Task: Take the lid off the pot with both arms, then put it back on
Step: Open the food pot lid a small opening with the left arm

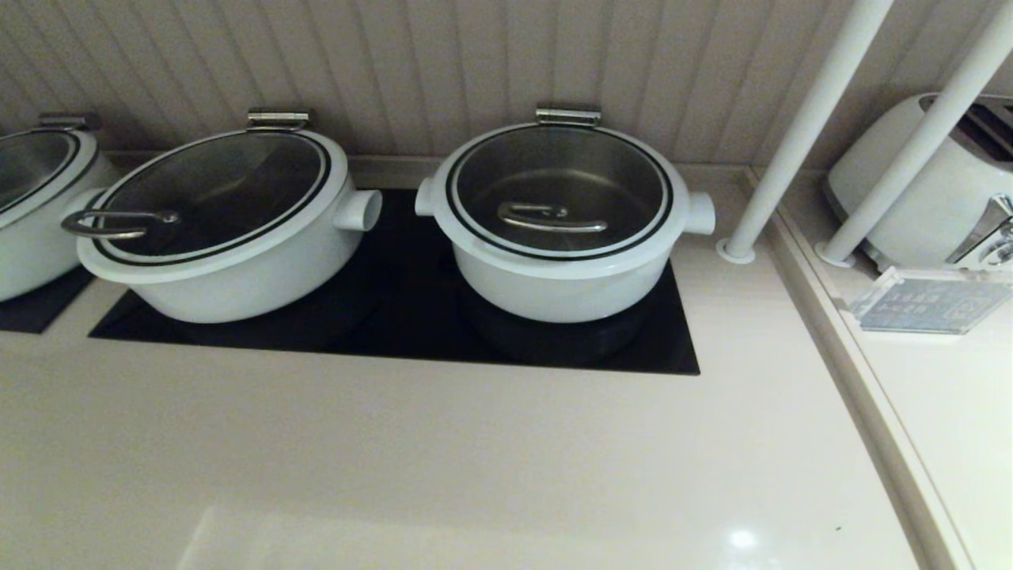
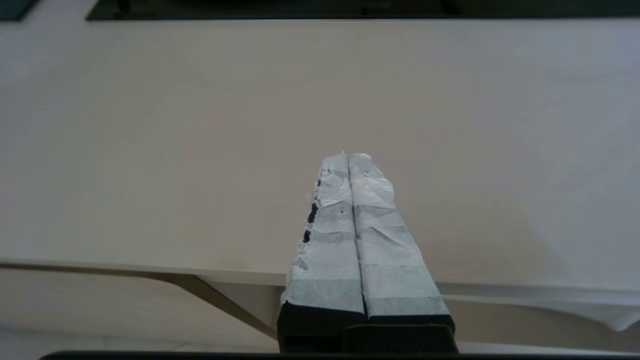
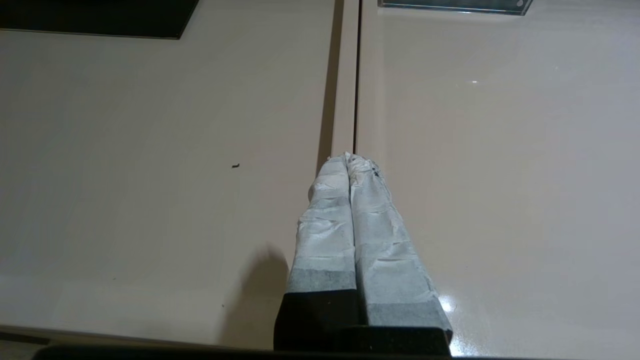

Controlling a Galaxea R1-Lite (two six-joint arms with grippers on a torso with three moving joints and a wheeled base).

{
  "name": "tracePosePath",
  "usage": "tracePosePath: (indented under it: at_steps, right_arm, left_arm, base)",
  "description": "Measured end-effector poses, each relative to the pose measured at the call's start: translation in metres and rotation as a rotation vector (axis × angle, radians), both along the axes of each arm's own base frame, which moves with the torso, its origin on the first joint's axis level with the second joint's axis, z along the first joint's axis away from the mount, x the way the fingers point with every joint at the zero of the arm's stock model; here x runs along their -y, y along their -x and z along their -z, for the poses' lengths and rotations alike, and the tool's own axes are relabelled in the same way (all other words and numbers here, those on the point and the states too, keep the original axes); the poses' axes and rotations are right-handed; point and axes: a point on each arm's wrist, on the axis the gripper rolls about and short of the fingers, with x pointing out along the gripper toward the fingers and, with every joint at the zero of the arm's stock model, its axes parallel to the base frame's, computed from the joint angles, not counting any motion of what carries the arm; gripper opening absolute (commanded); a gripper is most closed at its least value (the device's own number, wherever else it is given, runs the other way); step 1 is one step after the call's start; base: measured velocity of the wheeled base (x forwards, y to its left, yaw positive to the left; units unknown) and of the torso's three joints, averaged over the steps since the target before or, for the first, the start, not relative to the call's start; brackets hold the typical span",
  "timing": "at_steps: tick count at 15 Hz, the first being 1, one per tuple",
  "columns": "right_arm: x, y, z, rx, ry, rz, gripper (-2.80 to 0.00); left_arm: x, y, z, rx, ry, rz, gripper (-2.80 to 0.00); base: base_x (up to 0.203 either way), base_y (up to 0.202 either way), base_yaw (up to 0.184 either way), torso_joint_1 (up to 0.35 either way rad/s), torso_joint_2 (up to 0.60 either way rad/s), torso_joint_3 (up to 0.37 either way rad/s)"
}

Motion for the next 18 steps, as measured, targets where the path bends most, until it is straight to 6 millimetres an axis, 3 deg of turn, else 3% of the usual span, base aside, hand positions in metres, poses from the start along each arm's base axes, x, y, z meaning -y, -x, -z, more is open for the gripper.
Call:
tracePosePath:
  at_steps: [6,10,14,18]
  right_arm:
    - [0.0,0.0,0.0,-0.001,-0.006,-0.007,-2.8]
    - [0.0,0.0,0.0,-0.001,-0.006,-0.006,-2.8]
    - [0.0,0.0,0.0,-0.001,-0.004,-0.007,-2.8]
    - [0.0,0.0,0.0,-0.001,-0.001,-0.007,-2.8]
  left_arm:
    - [0.001,0.002,-0.006,0.027,-0.12,0.06,-2.8]
    - [0.003,0.008,-0.036,0.092,-0.137,0.106,-2.8]
    - [0.003,-0.003,-0.097,0.094,-0.142,0.155,-2.8]
    - [0.007,-0.035,-0.167,0.085,-0.146,0.329,-2.8]
  base:
    - [0.0,0.0,0.0,0.0,0.0,0.0]
    - [0.0,0.0,0.0,0.0,0.0,0.0]
    - [0.0,0.0,0.0,0.0,0.0,0.0]
    - [0.0,0.0,0.0,0.0,0.0,0.0]
